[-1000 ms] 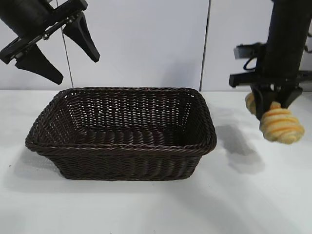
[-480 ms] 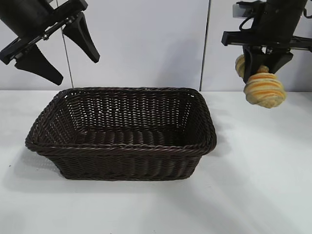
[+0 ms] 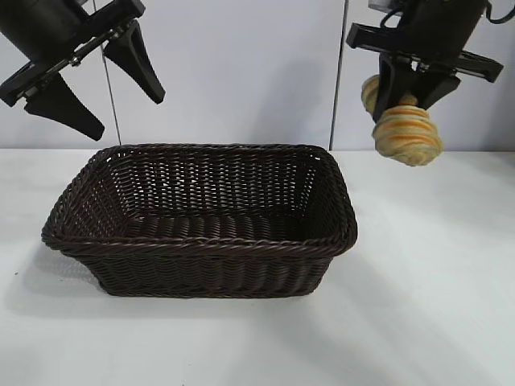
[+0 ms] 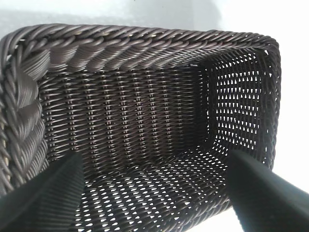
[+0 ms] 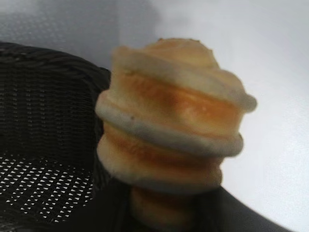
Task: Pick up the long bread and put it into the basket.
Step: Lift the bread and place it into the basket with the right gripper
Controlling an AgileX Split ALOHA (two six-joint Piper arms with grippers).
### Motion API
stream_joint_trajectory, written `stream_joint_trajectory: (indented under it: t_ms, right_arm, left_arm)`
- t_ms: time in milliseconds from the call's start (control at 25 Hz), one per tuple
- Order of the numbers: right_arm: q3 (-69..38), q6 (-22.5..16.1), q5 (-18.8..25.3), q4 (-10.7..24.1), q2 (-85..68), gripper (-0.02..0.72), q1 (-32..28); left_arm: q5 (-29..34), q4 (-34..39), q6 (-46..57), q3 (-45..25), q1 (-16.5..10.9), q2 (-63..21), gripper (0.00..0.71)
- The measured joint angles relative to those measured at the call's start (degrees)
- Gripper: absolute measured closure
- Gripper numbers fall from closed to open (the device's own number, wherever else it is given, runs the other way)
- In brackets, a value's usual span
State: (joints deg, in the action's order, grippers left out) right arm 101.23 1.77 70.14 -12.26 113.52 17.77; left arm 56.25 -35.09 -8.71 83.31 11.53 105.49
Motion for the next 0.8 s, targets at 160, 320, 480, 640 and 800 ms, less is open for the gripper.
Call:
stream_joint_trajectory:
  t_ms: [160,320,480,640,800]
  right_arm:
    - [0.00,0.00,-1.20,-0.11,0.05,0.493,4.32]
    - [0.00,0.04,-3.00,-0.18,1.18,0.493,8.50]
    - [0.00,0.13,-6.45,-0.36,3.90,0.493,11.61]
    - [0.00,0.03,-8.90,-0.58,7.16,0.493,12.66]
    - [0.00,0.03,-10.90,-0.63,9.39,0.493,12.73]
  left_arm:
    - [0.00,0.00,0.00,0.00,0.00,0.00,0.125]
    - [0.00,0.00,0.00,0.00,0.00,0.00,0.125]
    - [0.00,0.00,0.00,0.00,0.00,0.00,0.125]
    - [0.00,0.00,0.00,0.00,0.00,0.00,0.125]
    - [0.00,0.00,-0.05,0.00,0.00,0.00,0.125]
